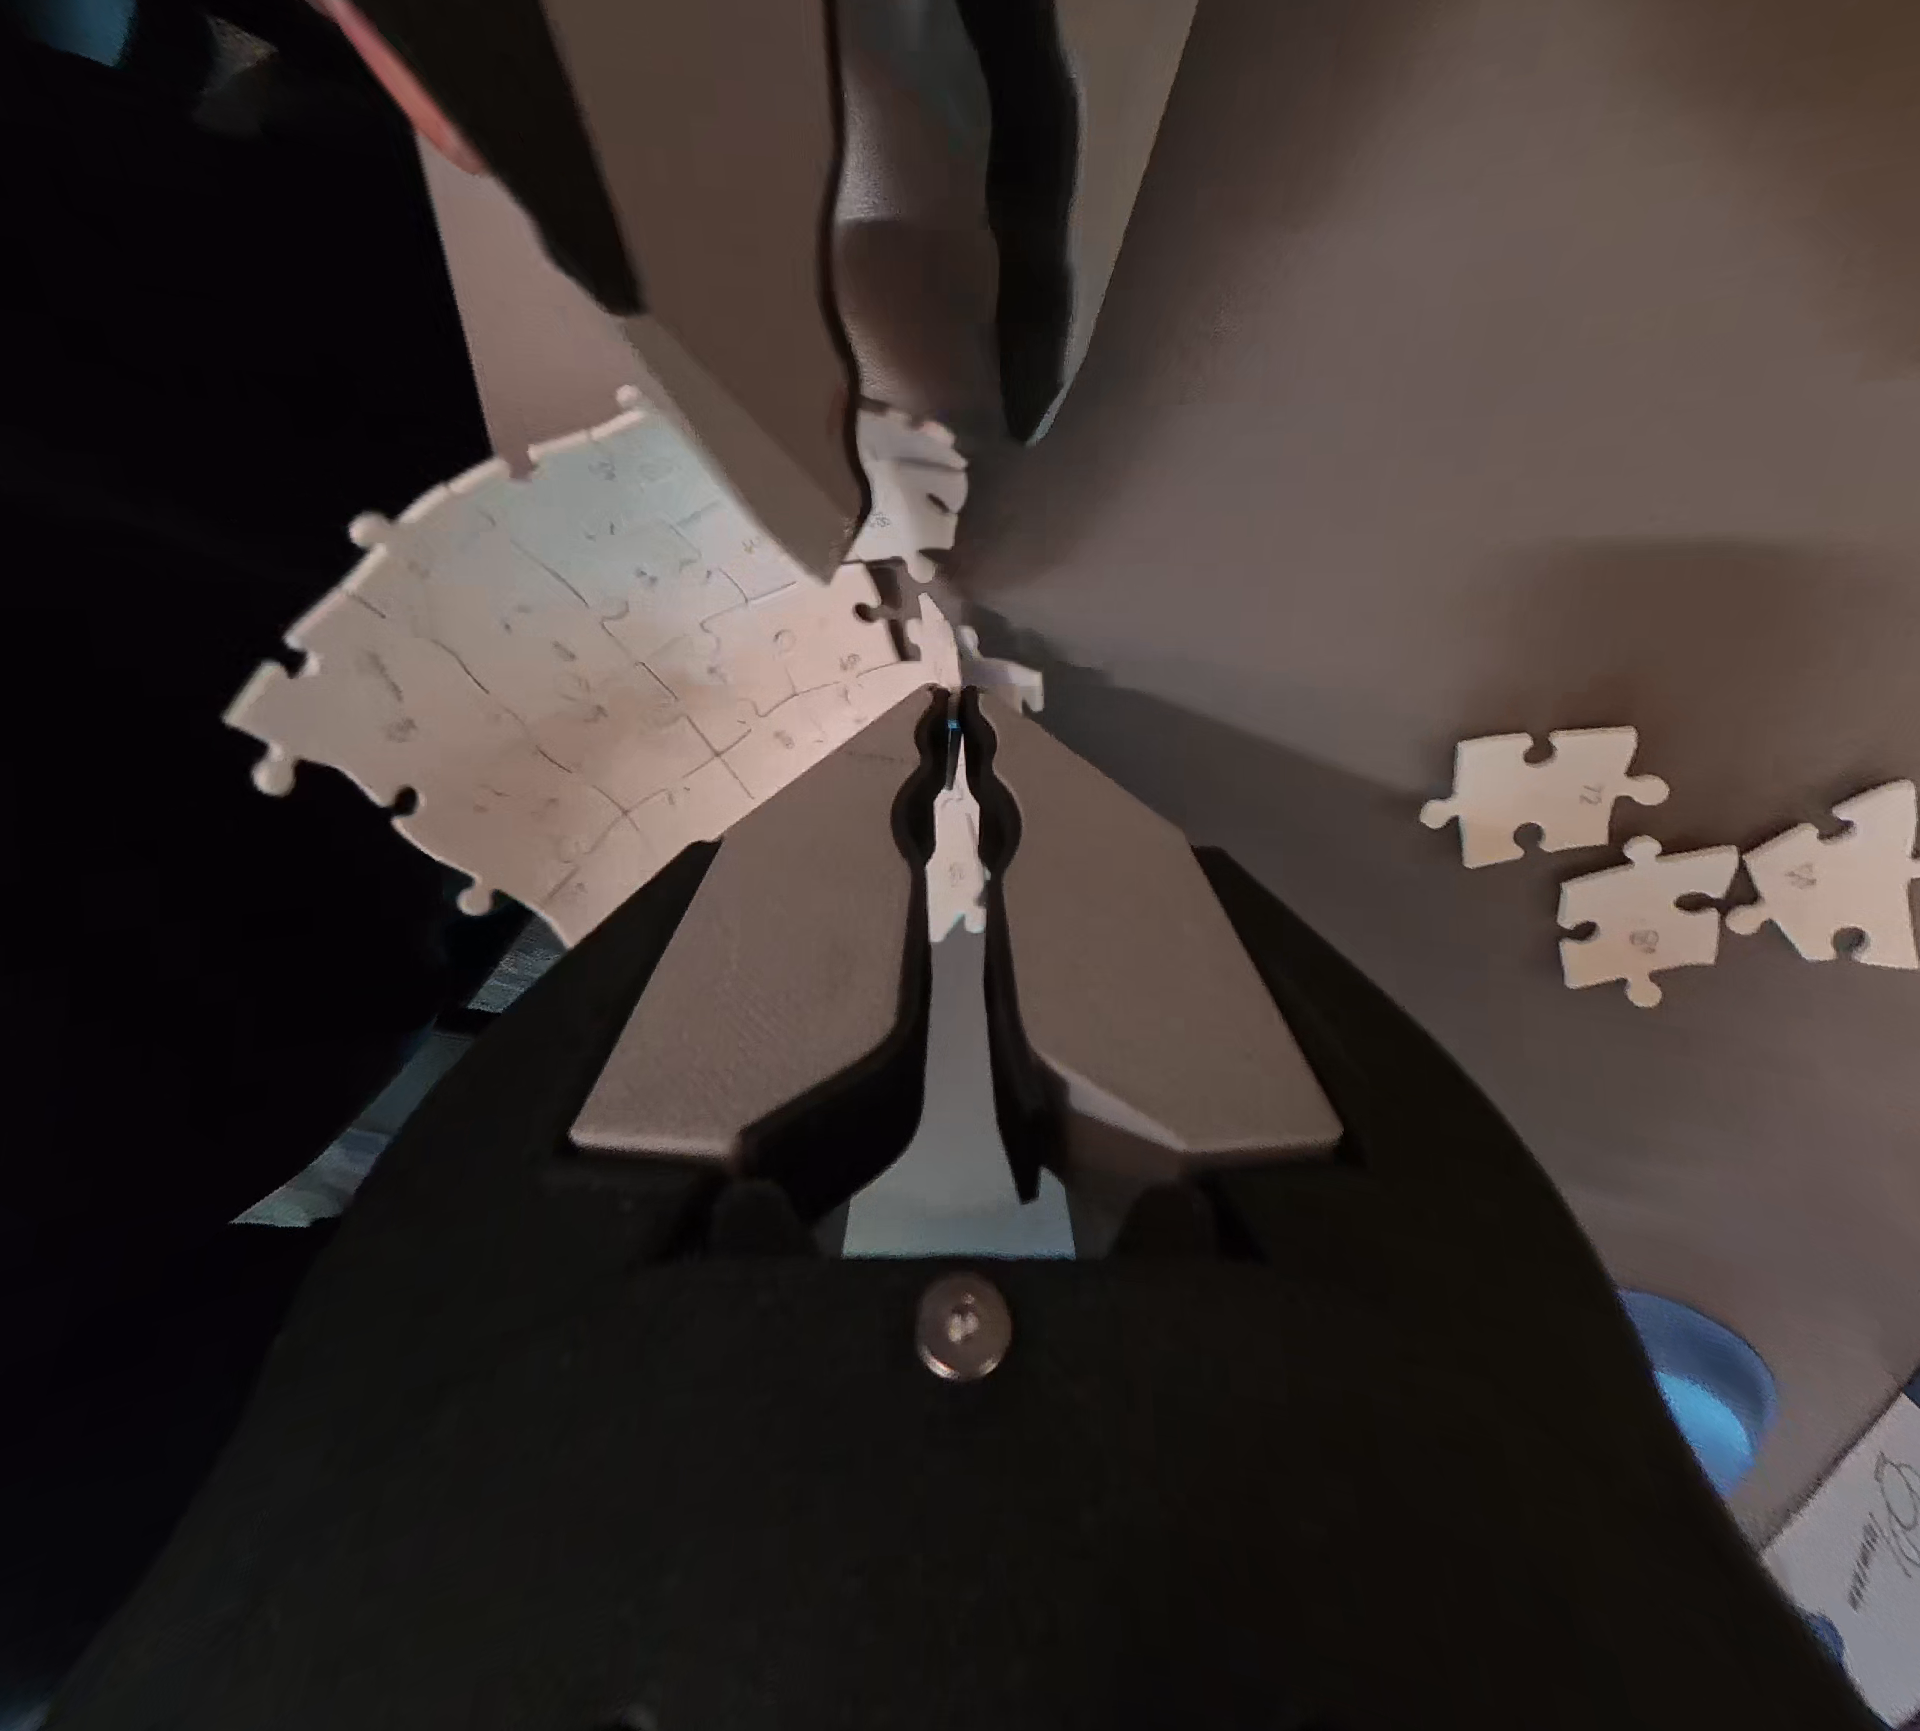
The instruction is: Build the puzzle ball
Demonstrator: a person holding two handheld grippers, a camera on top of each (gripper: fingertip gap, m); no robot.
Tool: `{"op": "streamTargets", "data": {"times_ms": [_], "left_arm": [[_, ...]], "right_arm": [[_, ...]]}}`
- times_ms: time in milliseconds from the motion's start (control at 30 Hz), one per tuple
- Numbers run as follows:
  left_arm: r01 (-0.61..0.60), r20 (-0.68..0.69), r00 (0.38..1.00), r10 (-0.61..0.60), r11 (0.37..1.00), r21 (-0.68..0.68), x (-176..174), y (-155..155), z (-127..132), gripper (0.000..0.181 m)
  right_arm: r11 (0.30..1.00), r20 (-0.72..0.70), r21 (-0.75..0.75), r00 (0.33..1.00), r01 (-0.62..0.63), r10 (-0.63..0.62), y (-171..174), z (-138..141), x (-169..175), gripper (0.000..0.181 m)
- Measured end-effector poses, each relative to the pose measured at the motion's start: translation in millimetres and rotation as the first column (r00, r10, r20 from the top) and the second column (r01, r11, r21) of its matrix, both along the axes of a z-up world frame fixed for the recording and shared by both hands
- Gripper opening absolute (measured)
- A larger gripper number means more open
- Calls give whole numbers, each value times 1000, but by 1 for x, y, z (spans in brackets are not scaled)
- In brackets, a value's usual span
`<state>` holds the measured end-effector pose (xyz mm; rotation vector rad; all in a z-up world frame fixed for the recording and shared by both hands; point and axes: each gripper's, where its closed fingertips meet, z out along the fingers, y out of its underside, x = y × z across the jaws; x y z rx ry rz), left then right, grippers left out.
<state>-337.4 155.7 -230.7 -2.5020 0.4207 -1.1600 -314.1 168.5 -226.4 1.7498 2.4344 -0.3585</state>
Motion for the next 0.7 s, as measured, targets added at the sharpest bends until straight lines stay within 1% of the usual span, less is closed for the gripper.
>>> {"op": "streamTargets", "data": {"times_ms": [33,67,133,167,200,233,433,567,700], "left_arm": [[25,19,1000,-25,999,-25,4,-3,-3,32],[42,45,998,-40,998,-45,7,-5,-3,29],[61,72,996,-57,997,-56,10,-7,-2,31],[65,65,996,-61,997,-50,10,-7,-2,30],[58,42,998,-56,997,-42,9,-6,-4,14],[57,23,998,-56,998,-37,9,-6,-6,11],[77,25,997,-76,997,-29,17,-7,-6,1],[59,31,998,-59,998,0,20,-5,-1,0],[8,54,999,-9,1000,25,21,-3,5,2]], "right_arm": [[1000,-3,-14,1000,2,-2,-1,0,0,0],[1000,-6,-19,1000,3,-3,-1,0,0,0],[1000,-9,-29,1000,4,-4,0,-1,0,0],[999,-7,-34,1000,3,-3,0,-2,1,0],[999,-5,-40,1000,0,0,-1,-2,2,0],[999,-5,-48,1000,-4,4,-1,-3,2,0],[988,18,-147,999,-42,45,-9,2,3,0],[968,90,-246,993,-50,74,-12,6,8,0],[951,186,-308,979,-18,79,-11,9,11,0]]}}
